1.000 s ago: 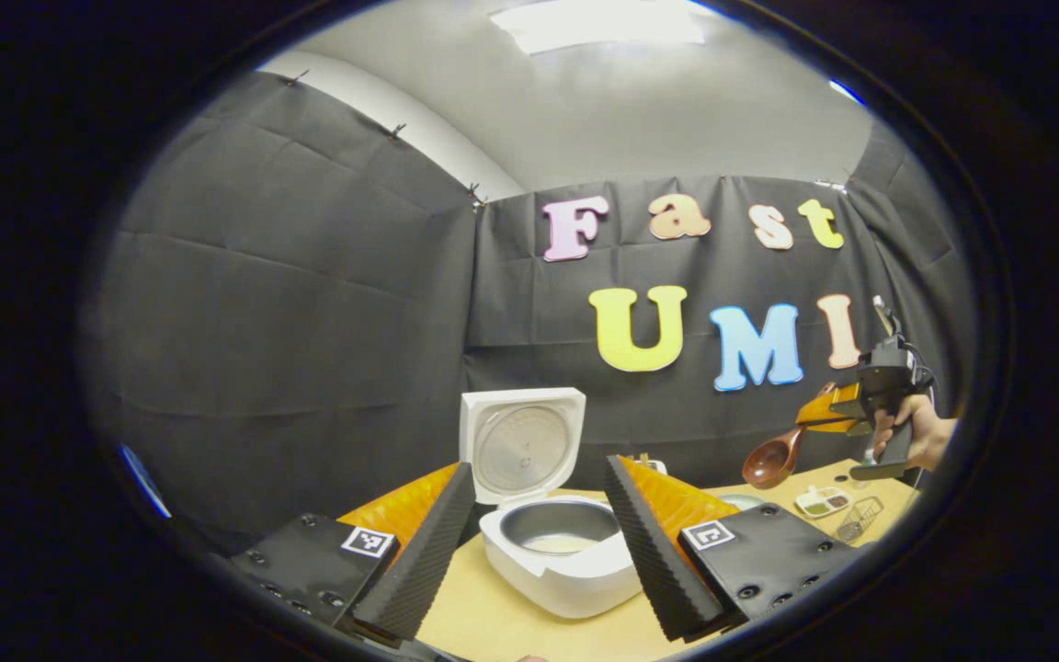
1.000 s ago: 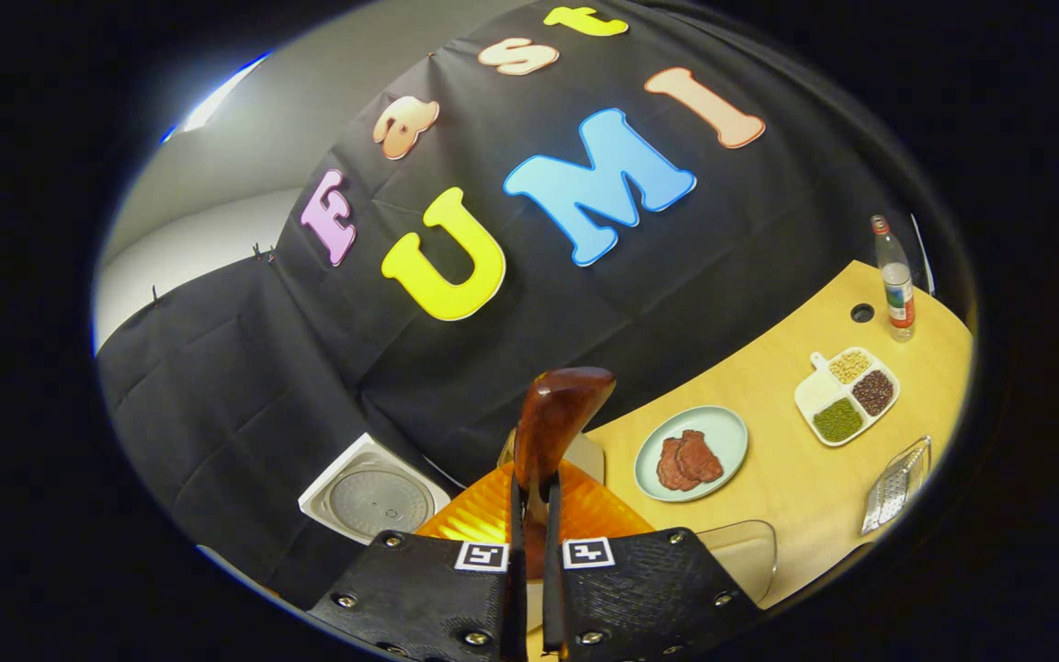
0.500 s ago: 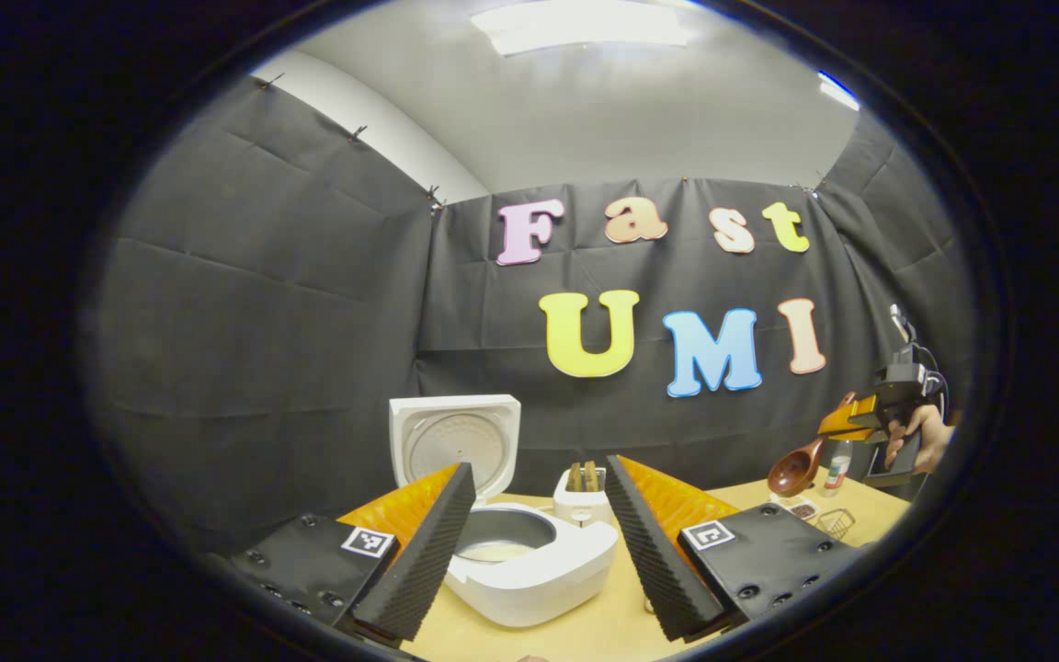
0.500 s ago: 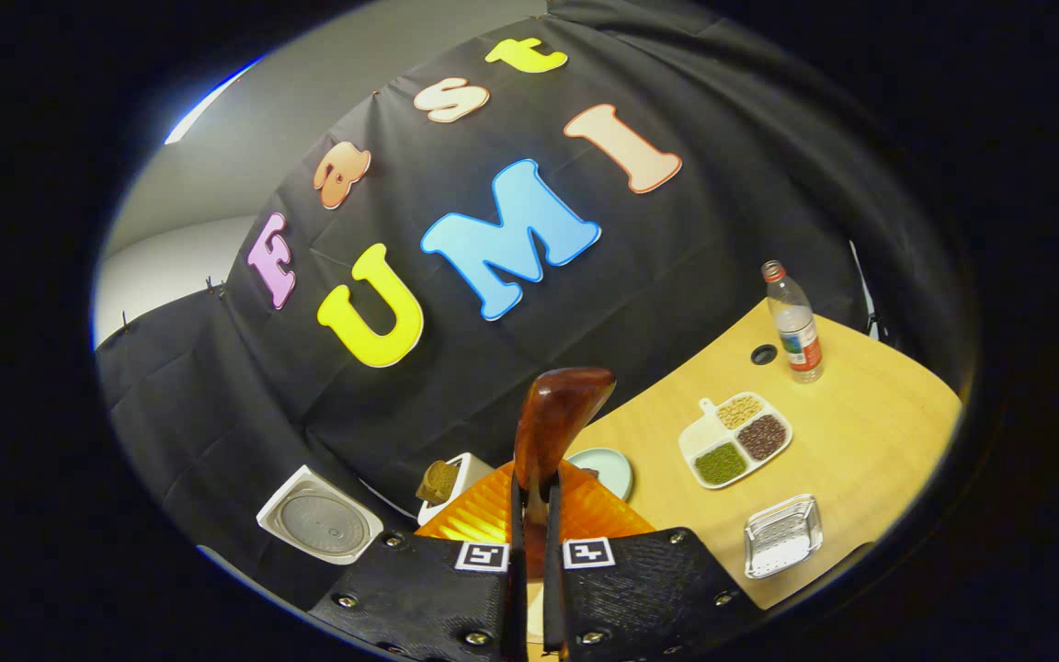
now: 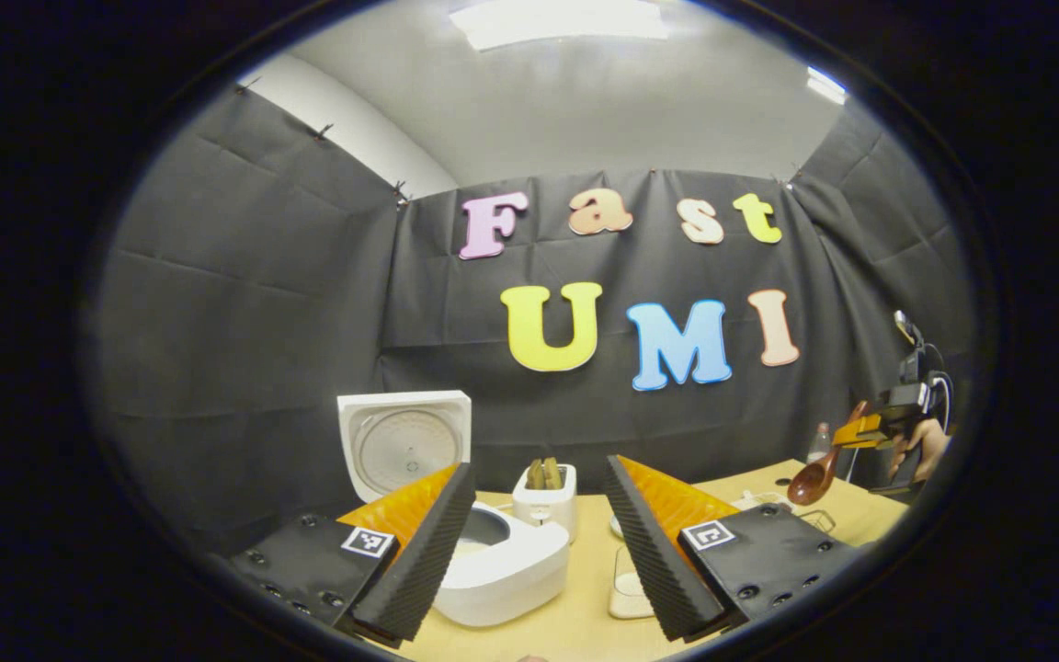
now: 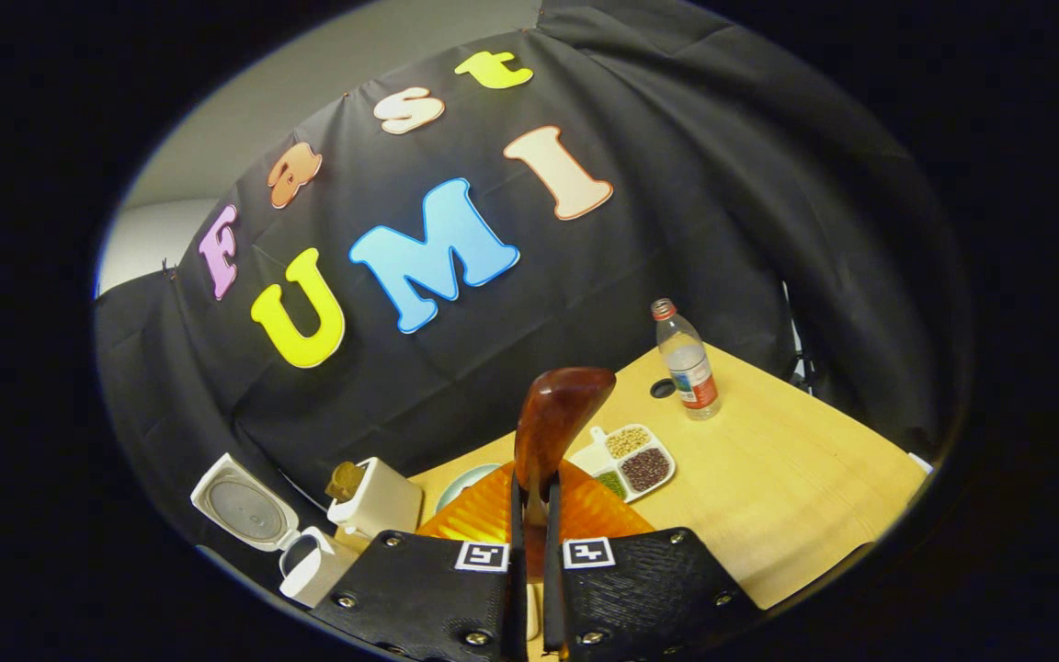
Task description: Close the left gripper, press the button to open the rice cooker; take a wooden spoon from the chopstick holder with the right hand, scoop a spoonful of rice and pour it into the rice cooker, then put the wooden spoon back into the chopstick holder.
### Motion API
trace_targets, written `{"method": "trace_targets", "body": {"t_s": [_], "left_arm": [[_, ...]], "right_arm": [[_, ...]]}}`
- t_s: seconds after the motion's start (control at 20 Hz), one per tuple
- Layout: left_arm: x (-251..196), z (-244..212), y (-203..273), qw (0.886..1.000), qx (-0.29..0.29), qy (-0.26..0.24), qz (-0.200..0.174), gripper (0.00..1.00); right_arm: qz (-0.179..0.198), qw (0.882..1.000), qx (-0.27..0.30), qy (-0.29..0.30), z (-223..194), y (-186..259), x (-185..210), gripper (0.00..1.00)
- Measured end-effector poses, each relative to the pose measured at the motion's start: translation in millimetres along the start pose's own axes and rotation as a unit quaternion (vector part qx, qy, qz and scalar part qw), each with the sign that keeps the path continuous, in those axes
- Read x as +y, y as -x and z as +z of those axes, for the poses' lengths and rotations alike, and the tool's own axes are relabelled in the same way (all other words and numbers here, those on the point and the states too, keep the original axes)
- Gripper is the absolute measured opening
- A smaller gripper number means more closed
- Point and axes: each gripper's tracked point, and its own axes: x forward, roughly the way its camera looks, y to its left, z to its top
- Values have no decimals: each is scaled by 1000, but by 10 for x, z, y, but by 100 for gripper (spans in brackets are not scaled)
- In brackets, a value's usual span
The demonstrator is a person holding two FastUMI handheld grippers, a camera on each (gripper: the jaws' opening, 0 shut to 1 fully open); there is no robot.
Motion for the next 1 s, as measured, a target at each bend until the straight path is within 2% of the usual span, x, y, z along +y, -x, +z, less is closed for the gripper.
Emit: {"method": "trace_targets", "body": {"t_s": [0.45, 0.8, 1.0], "left_arm": [[-225, 11, -56, 1000, 7, -19, -15, 98], [-152, -9, -41, 1000, 11, -27, -10, 98], [-40, -41, -57, 1000, 14, -25, 0, 100]], "right_arm": [[-50, 998, 14, 30, -319, 10, -501, 7], [-66, 995, 55, 46, -742, -113, -614, 7], [-71, 994, 64, 58, -818, -201, -638, 8]]}}
